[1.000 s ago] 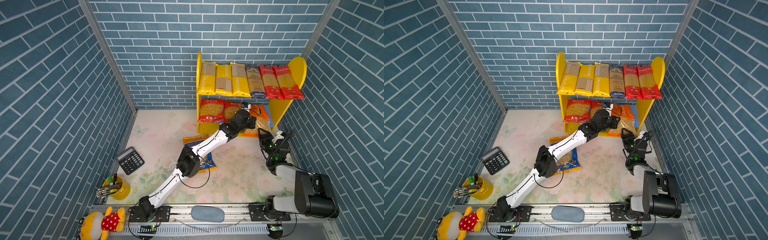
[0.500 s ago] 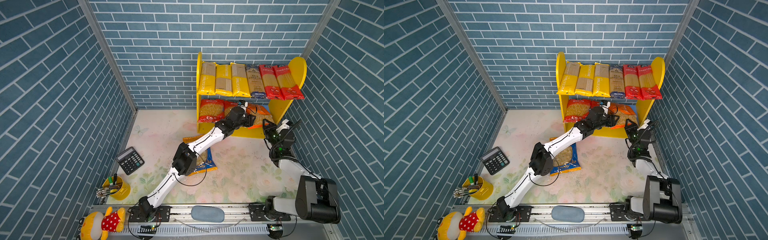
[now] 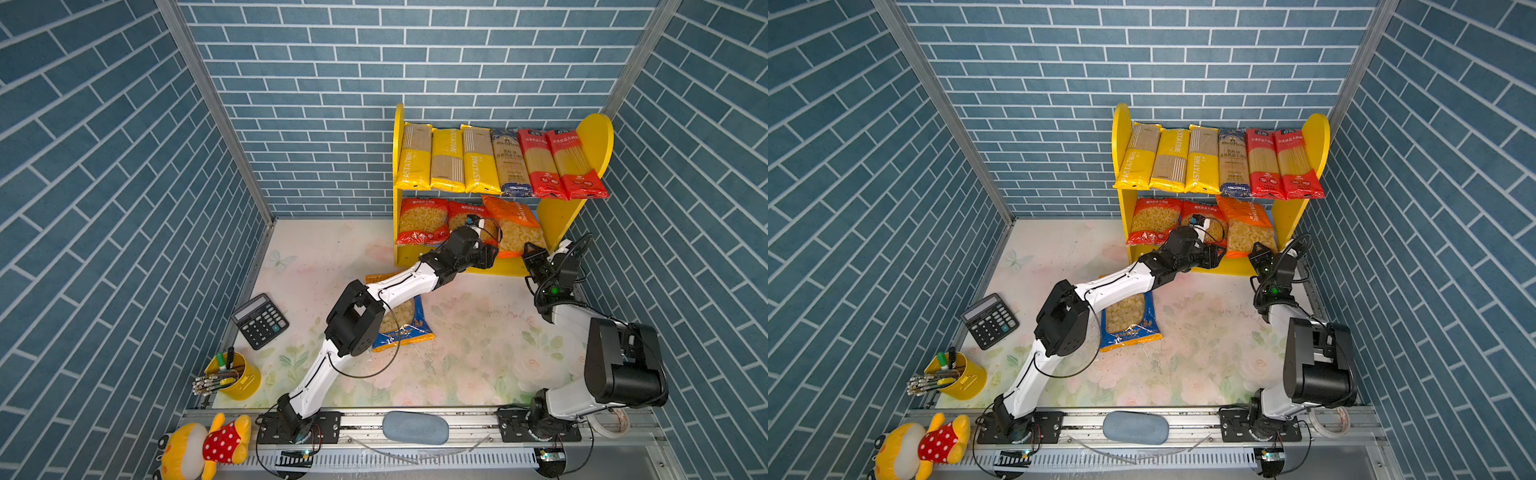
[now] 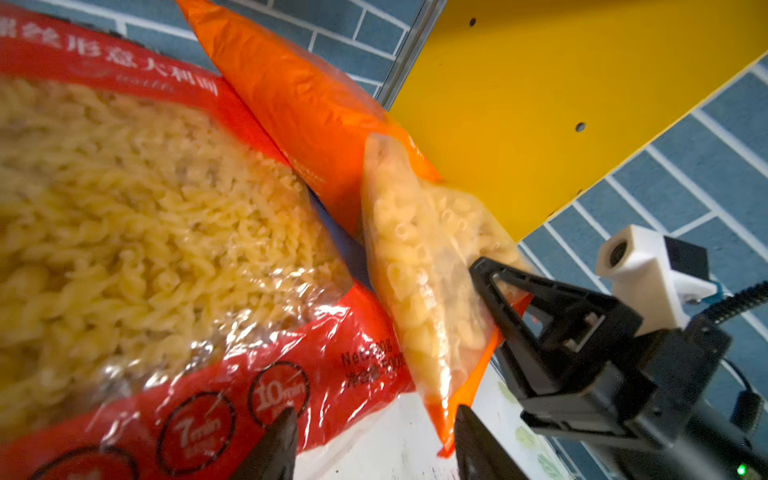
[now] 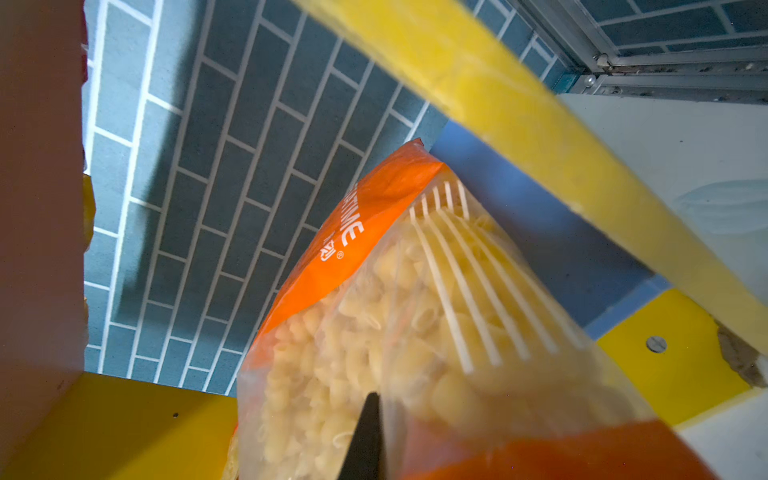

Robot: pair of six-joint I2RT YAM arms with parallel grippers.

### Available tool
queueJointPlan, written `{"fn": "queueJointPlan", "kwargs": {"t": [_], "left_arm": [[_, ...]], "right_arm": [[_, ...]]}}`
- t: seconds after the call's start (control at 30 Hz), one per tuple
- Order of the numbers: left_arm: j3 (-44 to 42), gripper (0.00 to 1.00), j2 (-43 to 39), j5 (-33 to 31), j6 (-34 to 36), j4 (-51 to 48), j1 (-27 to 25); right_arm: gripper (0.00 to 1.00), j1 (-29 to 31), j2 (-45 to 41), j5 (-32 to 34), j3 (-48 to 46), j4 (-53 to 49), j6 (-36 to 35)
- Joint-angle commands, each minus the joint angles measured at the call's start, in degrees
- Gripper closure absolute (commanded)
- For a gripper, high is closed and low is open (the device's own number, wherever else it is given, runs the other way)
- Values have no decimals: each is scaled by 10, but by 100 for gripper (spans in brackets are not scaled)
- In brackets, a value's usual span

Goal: Place and organize the pasta boxes and bags onto the shelf
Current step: 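Push the orange macaroni bag onto the shelf beside the red fusilli bags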

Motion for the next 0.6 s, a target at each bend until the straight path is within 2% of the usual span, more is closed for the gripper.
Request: {"fn": "queueJointPlan", "kwargs": {"t": [0.0,0.23,0.37,0.47,0.57], "left_arm": [[-41,39,-46,-8,10,34,2],[-156,39,-118,-14,-2,85,2],[-217,39,-162,-15,-3,105,2],[-257,39,-196,-16,4,106,2],[-296,39,-229,-18,18,99,0]], "right_arm": [[90,1,-13,-8,25,13,-1],[89,2,-33,0,56,-17,-22],[88,6,6,-6,10,18,6],[78,5,12,-6,-32,58,36],[59,6,-11,-19,-39,33,35]]}}
